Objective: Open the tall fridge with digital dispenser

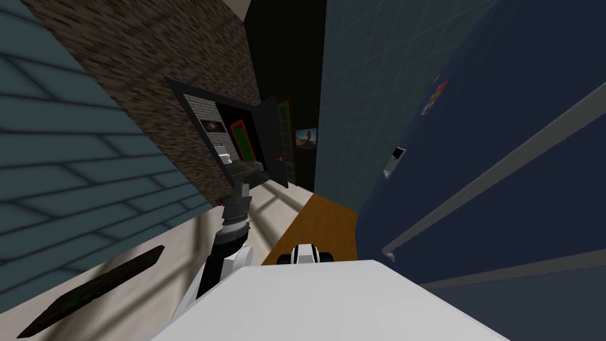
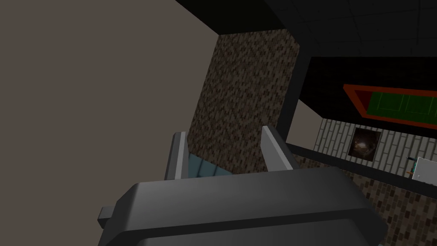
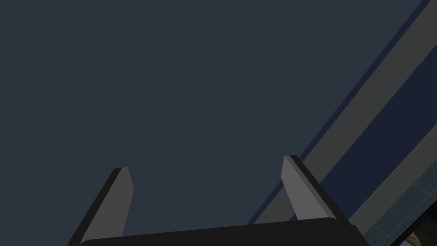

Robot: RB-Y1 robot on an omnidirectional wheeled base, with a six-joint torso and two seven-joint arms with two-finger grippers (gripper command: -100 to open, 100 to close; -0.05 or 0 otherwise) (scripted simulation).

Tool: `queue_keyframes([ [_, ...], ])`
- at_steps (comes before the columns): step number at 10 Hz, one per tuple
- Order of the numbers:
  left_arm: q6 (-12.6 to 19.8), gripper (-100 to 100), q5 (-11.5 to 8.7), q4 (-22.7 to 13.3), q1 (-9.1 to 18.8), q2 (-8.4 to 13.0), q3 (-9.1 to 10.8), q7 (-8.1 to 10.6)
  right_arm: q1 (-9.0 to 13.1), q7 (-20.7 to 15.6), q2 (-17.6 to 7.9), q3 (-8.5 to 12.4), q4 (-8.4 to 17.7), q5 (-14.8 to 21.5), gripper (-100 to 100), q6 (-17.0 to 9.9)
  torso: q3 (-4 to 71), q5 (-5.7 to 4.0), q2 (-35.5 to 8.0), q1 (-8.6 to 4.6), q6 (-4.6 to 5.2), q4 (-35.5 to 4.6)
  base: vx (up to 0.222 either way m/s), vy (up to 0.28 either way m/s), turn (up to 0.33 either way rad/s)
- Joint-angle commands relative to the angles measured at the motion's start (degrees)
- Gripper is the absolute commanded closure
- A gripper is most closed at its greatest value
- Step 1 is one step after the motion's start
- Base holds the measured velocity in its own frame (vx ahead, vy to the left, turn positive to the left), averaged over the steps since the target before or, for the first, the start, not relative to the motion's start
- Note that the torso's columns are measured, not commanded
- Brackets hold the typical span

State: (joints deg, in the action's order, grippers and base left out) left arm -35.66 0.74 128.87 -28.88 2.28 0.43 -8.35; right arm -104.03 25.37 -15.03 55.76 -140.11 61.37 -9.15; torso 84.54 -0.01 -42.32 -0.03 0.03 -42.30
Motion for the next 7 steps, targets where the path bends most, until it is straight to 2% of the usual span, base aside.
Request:
queue_keyframes([
  [1, 0.00, 0, 0.00, 0.00, 0.00, 0.00, 0.00, 0.00, -3.46, 1.21, -0.41, 4.06, -0.41, 3.19, -100, -1.63, 0.01, 0.00, 0.00, 0.02, -0.04, 0.00, 0.088, 0.061, 0.171],
  [2, 0.00, 0, 0.00, 0.00, 0.00, 0.00, 0.00, 0.00, -5.00, 1.53, -0.77, 5.36, -1.04, 4.41, -100, -2.76, 0.06, 0.01, 0.08, 0.04, -0.06, 0.03, 0.095, 0.062, 0.154],
  [3, 0.00, 0, 0.00, 0.00, 0.00, 0.00, 0.00, 0.00, -5.00, 1.53, -0.77, 5.36, -1.04, 4.41, -100, -2.76, 0.08, 0.03, 0.11, 0.08, -0.02, 0.04, 0.061, 0.043, 0.028],
  [4, 0.00, 0, 0.00, 0.00, 0.00, 0.00, 0.00, 0.00, -6.37, 1.80, -1.15, 6.52, -1.80, 5.49, -100, -3.78, -0.02, 0.00, -0.03, 0.00, 0.00, -0.01, 0.051, 0.035, 0.060],
  [7, 0.00, 0, 0.00, 0.00, 0.01, 0.00, 0.00, 0.00, -9.44, 2.33, -2.26, 9.12, -5.00, 7.91, -100, -6.16, 0.48, 0.31, 0.42, 0.05, -0.39, 0.15, 0.050, 0.048, 0.093],
])
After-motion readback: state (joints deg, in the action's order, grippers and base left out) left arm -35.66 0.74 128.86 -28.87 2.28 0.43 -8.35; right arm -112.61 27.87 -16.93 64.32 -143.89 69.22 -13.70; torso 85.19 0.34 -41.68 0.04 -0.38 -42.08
